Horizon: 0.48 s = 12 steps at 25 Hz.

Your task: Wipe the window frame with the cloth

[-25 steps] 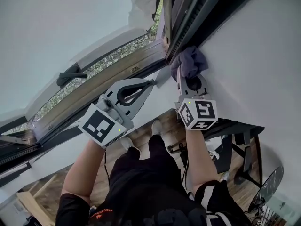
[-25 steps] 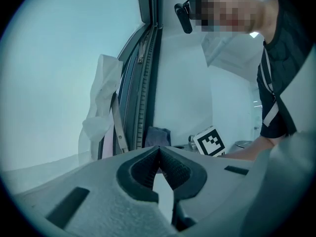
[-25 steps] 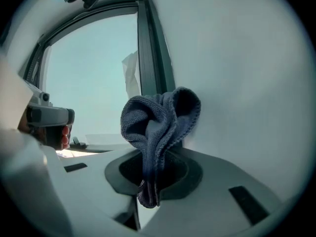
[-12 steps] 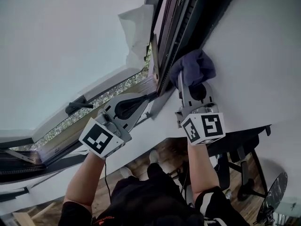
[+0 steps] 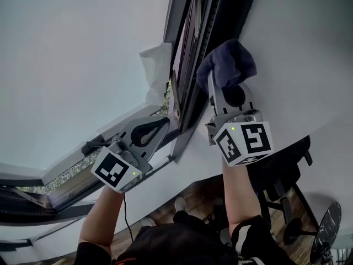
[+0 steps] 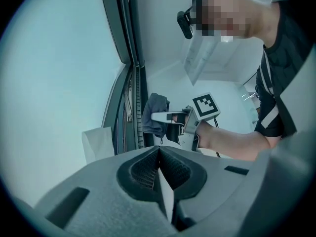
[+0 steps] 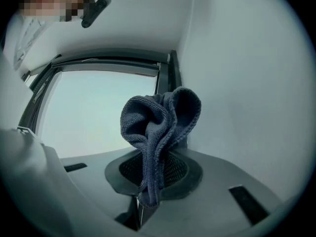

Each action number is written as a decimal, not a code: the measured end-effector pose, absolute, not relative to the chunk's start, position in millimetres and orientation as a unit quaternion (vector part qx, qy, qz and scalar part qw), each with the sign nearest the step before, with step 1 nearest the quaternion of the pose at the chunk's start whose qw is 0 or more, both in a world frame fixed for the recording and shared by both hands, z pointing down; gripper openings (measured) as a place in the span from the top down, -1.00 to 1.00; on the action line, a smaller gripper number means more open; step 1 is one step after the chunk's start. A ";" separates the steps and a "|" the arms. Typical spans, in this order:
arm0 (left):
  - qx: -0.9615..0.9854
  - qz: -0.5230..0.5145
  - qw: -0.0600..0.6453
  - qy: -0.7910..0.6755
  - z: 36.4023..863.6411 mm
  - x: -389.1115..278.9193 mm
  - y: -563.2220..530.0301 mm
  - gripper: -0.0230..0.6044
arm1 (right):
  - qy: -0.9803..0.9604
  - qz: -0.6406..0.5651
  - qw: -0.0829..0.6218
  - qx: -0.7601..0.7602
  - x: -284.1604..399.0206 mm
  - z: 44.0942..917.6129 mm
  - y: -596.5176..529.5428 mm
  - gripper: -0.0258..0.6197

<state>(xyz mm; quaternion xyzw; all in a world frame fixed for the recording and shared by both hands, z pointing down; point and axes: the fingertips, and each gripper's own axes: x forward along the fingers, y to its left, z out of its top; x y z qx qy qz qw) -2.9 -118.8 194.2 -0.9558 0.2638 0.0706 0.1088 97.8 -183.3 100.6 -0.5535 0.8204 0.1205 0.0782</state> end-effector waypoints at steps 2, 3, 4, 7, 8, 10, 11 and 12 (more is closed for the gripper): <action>-0.957 0.070 0.104 0.263 186.9 -3.3 -115.7 0.87 | 0.816 0.131 0.088 -0.556 96.4 80.5 -181.4 0.76; -0.957 0.069 0.097 0.264 183.6 -3.6 -114.0 0.87 | 0.814 0.135 0.093 -0.558 96.5 71.3 -180.9 0.76; -0.957 0.070 0.095 0.265 180.0 -4.2 -112.7 0.87 | 0.811 0.139 0.096 -0.560 96.9 62.9 -180.9 0.76; -0.953 0.084 0.128 0.262 167.5 -7.8 -111.6 0.87 | 0.805 0.147 0.104 -0.565 98.7 41.6 -182.8 0.76; -0.952 0.089 0.135 0.261 164.6 -8.8 -111.1 0.87 | 0.804 0.149 0.107 -0.566 98.9 35.7 -183.1 0.76; -0.951 0.095 0.137 0.260 160.4 -10.3 -109.7 0.87 | 0.802 0.153 0.112 -0.566 98.5 25.8 -182.8 0.76; -0.951 0.098 0.137 0.261 159.1 -10.8 -109.0 0.87 | 0.801 0.156 0.115 -0.566 98.1 21.9 -182.5 0.76; -0.951 0.096 0.134 0.262 159.0 -11.5 -108.7 0.87 | 0.800 0.159 0.117 -0.566 97.9 18.4 -182.2 0.76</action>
